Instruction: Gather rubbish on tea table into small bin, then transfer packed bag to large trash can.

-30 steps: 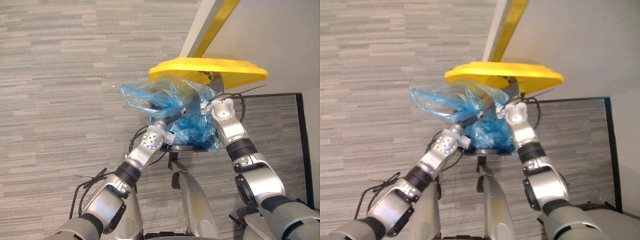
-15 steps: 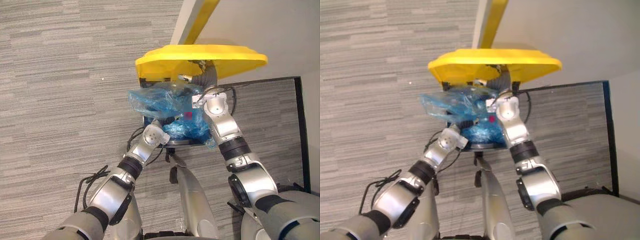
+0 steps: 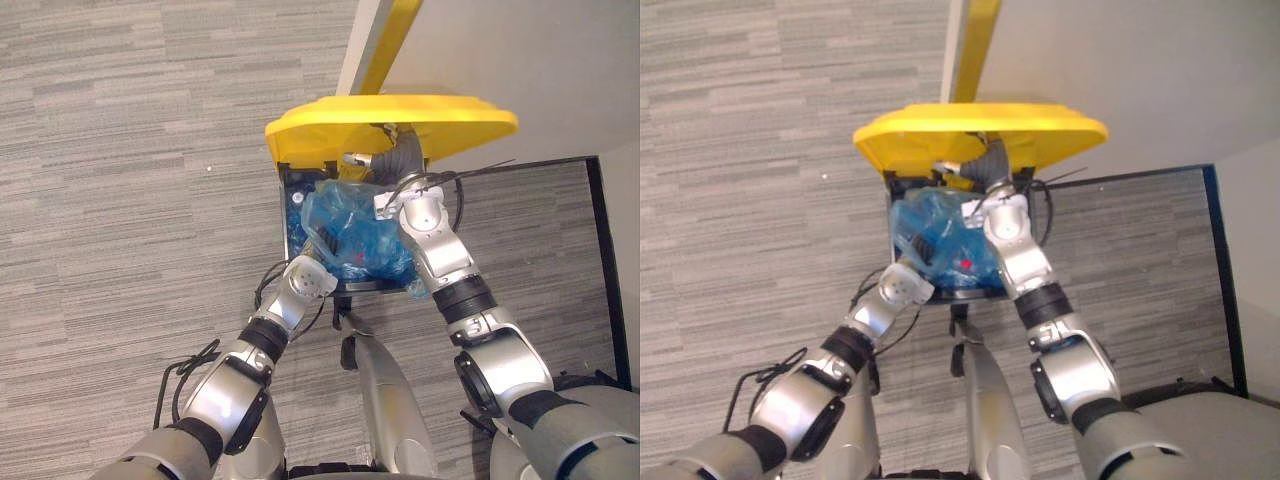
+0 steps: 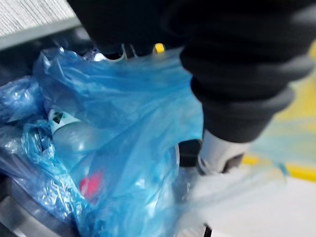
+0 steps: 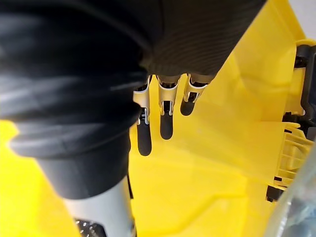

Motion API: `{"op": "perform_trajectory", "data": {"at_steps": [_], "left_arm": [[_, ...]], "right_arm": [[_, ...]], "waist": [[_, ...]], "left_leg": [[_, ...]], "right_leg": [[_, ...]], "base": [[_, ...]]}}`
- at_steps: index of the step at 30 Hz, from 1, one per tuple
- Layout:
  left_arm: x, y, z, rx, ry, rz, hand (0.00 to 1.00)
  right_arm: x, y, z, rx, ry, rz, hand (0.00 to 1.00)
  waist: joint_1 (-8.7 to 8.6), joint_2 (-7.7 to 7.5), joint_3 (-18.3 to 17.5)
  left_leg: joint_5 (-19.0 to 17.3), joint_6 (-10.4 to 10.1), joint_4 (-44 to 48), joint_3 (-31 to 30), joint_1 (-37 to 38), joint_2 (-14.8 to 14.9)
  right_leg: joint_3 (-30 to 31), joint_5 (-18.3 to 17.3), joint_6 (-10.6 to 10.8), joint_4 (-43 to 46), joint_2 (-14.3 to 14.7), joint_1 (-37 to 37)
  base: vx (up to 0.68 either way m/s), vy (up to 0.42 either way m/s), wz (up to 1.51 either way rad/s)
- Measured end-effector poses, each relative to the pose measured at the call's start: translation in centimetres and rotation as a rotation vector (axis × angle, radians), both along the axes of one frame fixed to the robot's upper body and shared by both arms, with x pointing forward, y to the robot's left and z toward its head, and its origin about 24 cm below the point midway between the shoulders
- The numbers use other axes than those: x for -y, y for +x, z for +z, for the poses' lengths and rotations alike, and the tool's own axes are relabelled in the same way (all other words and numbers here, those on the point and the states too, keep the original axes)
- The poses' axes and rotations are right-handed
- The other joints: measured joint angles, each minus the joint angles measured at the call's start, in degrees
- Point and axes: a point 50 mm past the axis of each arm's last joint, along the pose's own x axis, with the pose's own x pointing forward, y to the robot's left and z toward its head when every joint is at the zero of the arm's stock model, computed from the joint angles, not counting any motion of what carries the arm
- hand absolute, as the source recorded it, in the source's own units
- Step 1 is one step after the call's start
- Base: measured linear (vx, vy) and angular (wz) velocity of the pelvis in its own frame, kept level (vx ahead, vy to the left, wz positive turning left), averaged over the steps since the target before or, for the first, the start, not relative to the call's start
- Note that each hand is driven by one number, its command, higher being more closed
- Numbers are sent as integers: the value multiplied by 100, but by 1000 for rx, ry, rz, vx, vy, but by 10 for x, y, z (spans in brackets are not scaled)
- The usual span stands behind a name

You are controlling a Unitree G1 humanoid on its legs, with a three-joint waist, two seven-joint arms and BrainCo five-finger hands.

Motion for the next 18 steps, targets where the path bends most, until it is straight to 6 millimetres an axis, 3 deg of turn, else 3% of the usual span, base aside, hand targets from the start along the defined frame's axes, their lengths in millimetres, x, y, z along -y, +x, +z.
{"op": "perform_trajectory", "data": {"at_steps": [2, 6, 8, 9, 11, 12, 14, 18], "left_arm": [[-4, -4, -3, 1, -16, 7, 0], [-35, -26, -29, -54, -124, 93, 0], [-68, -53, -63, -156, -173, 201, 0], [-74, -57, -69, -173, -181, 224, 0], [-107, -87, -99, -284, -209, 343, 0], [-113, -93, -104, -302, -210, 365, 0], [-138, -124, -130, -410, -221, 479, 0], [-159, -166, -168, -597, -216, 616, 0]], "right_arm": [[3, -2, -10, -27, -2, -7, 0], [15, -11, -55, -145, -43, -44, 0], [25, -22, -91, -253, -79, -62, 0], [27, -24, -96, -270, -90, -68, 0], [39, -39, -130, -384, -81, -98, 0], [42, -43, -137, -403, -81, -105, 0], [49, -59, -162, -481, -61, -137, 0], [42, -84, -196, -604, -39, -122, 0]], "waist": [[41, 23, -24], [165, 143, -99], [192, 230, -449], [196, 240, -459], [225, 279, -490], [225, 281, -491], [239, 272, -502], [290, 271, -510]], "left_leg": [[32, 7, -48, -29, 59, -28], [133, 70, -334, -107, 436, -114], [208, 101, -489, -142, 522, -184], [241, 79, -523, -142, 588, -199], [258, 92, -587, -145, 976, -221], [253, 101, -586, -149, 1041, -229], [192, 214, -532, -140, 1238, -336], [112, 336, -386, 25, 1480, -453]], "right_leg": [[-15, -10, 0, -1, -21, 59], [-102, -108, 15, -11, -100, 384], [-151, -171, 51, 6, -173, 419], [-152, -171, 51, 7, -180, 476], [-193, -232, 84, 17, -212, 856], [-203, -246, 97, 19, -226, 924], [-169, -322, 203, 106, -339, 1114], [-34, -297, 311, 141, -441, 1310]], "base": [[-36, -2, 14], [-11, -8, 20], [34, -5, 17], [57, 12, 13], [33, 32, 13], [-9, 56, 14], [-67, 85, 8], [-95, 80, -14]]}}
